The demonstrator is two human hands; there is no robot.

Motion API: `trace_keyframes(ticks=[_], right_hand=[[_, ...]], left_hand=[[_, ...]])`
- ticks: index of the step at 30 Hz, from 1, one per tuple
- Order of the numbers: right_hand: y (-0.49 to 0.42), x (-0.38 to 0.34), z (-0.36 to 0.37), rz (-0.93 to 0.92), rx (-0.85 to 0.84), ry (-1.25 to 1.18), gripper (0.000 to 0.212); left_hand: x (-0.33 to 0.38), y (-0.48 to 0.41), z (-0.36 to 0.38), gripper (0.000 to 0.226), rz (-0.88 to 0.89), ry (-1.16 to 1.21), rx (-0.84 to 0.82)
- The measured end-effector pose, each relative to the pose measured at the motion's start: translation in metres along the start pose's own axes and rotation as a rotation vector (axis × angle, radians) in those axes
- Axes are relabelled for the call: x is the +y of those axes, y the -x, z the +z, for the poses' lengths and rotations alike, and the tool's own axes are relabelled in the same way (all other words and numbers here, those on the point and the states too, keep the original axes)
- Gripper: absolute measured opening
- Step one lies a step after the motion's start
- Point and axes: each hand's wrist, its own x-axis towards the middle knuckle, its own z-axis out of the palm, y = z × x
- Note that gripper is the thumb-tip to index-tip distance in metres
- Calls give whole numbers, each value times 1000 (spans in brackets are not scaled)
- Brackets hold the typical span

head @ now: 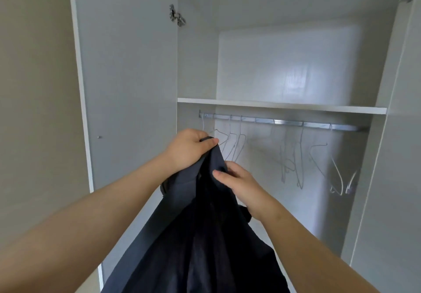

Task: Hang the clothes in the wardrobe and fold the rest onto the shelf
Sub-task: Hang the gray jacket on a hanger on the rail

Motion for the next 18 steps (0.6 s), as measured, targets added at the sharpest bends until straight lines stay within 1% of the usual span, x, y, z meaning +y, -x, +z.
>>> trace_keyframes(ticks=[1, 4, 6, 7, 8, 10, 12, 14, 16, 18], right_hand=[[-11, 4, 3, -8, -13, 59, 19], [-35, 22, 7, 5, 69, 278, 16], [-49, 34, 5, 39, 141, 375, 22], [-58, 40, 5, 44, 169, 373, 26], [-65, 43, 6, 41, 187, 333, 28], [-85, 42, 8, 34, 242, 133, 27], [-104, 32, 7, 16, 291, -71, 22], [-125, 18, 3, 4, 250, -117, 19], [-143, 4, 3, 6, 189, -78, 23], [-160, 0, 4, 11, 198, -75, 29]], left_hand=[[-5, -4, 0, 40, -8, 32, -3], [-20, -18, -5, 34, -27, 138, 24], [-35, -29, -9, 32, -34, 201, 47], [-46, -34, -11, 33, -35, 206, 47], [-57, -37, -13, 35, -38, 189, 39], [-86, -45, -20, 35, -48, 120, -14], [-113, -51, -29, 27, -77, 40, -134], [-139, -56, -37, 18, -148, -59, -301], [-161, -64, -40, 30, -194, -205, -426], [-178, -75, -37, 39, -197, -324, -455]])
